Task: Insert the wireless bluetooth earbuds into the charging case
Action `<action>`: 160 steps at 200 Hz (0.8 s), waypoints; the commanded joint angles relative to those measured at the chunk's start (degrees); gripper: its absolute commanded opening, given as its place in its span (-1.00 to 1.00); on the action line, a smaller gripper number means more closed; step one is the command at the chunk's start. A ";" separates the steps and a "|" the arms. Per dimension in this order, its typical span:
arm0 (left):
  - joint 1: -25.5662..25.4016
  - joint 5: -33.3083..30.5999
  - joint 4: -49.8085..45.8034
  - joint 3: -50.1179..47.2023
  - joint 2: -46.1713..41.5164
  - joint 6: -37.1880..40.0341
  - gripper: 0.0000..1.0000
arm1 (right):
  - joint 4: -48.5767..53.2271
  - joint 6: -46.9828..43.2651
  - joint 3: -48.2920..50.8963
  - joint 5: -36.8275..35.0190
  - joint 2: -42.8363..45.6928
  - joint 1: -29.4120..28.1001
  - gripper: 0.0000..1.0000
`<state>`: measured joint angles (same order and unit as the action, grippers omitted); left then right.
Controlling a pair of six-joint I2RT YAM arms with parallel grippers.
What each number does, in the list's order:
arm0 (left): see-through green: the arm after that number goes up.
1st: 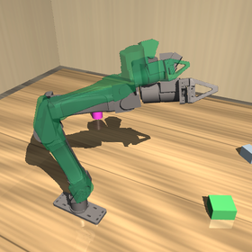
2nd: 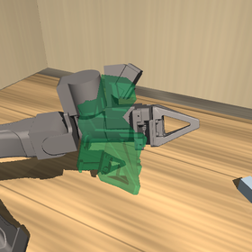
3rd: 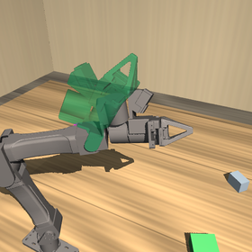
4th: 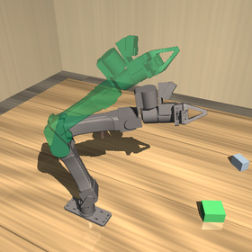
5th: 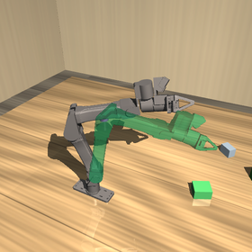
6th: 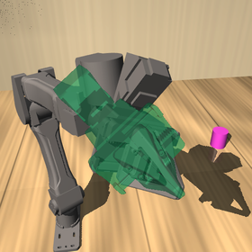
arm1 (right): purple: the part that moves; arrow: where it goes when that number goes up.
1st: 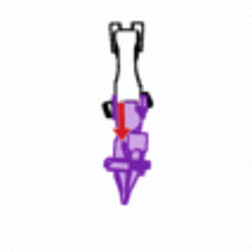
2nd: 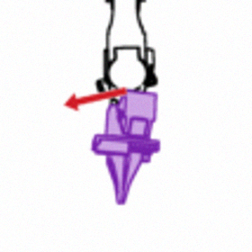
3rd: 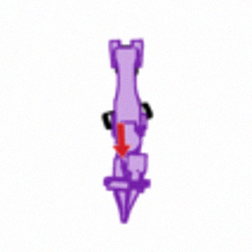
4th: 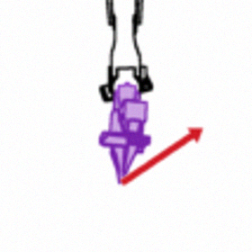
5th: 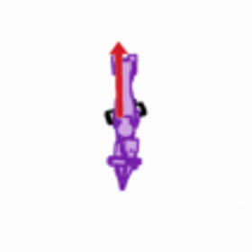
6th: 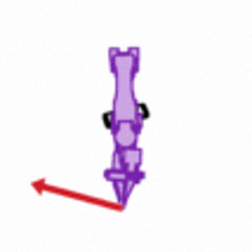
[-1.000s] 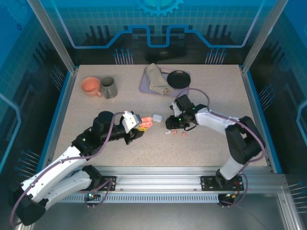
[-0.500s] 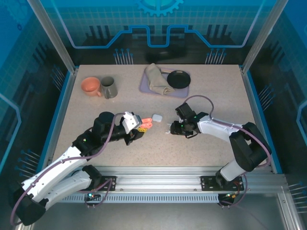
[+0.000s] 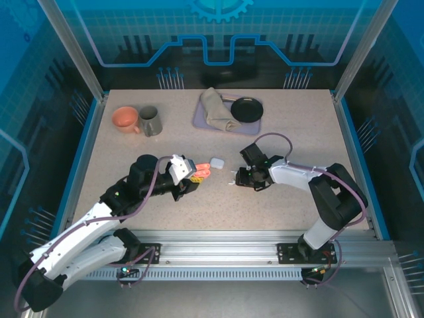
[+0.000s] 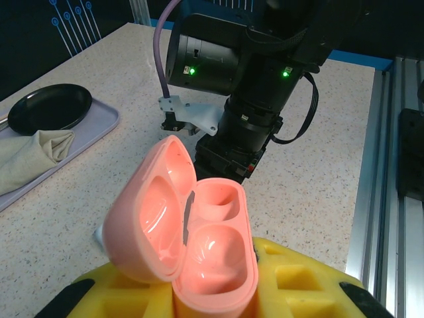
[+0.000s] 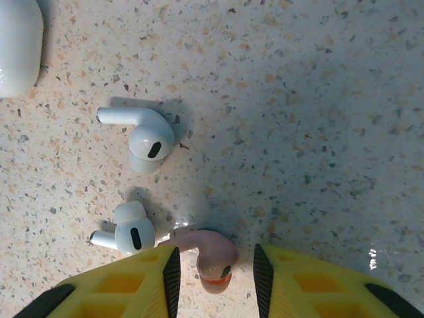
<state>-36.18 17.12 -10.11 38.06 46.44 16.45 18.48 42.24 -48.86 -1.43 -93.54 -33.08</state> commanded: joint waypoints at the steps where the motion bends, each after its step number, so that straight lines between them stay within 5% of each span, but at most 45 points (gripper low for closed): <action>1: -0.27 -0.36 -0.36 0.34 0.01 0.43 -1.00 | -1.23 0.83 -1.14 0.68 -1.55 -0.41 -0.28; 160: -0.36 -0.08 -0.39 0.78 1.25 0.72 -1.00 | -0.91 -0.38 -1.16 1.08 -2.37 -0.33 -0.51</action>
<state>-36.18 17.12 -10.26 38.06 47.64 16.60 16.84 42.24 -49.50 -1.02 -95.24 -33.08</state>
